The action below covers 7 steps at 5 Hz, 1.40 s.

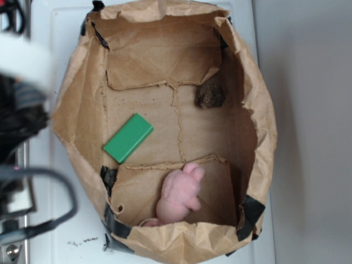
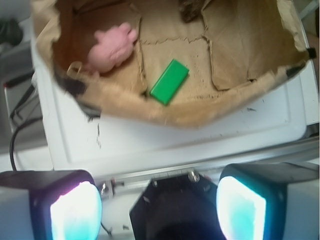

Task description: Grab the green block.

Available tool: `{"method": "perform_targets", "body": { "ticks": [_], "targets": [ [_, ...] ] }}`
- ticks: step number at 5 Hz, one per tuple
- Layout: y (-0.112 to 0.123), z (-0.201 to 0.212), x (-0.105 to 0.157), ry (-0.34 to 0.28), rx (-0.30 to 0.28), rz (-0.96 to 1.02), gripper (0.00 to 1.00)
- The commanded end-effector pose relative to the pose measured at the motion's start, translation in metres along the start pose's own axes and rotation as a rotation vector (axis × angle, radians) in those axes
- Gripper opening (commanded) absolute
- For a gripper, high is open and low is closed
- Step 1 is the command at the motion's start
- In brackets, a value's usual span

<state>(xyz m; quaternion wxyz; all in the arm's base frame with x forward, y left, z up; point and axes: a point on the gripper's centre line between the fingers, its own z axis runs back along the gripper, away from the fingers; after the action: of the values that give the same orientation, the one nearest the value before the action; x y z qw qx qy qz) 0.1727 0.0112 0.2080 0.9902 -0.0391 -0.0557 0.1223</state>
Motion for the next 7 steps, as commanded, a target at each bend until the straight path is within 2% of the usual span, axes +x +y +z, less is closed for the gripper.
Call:
{"method": "perform_targets", "body": {
  "ticks": [1, 3, 4, 5, 7],
  "targets": [
    [0.021, -0.007, 0.043, -0.134, -0.097, 0.129, 1.00],
    [0.019, -0.023, 0.070, -0.211, -0.069, 0.197, 1.00],
    [0.017, -0.040, 0.080, -0.194, -0.010, 0.208, 1.00],
    [0.014, -0.052, 0.085, -0.169, 0.011, 0.238, 1.00],
    [0.014, -0.059, 0.080, -0.119, -0.030, 0.473, 1.00]
  ]
}}
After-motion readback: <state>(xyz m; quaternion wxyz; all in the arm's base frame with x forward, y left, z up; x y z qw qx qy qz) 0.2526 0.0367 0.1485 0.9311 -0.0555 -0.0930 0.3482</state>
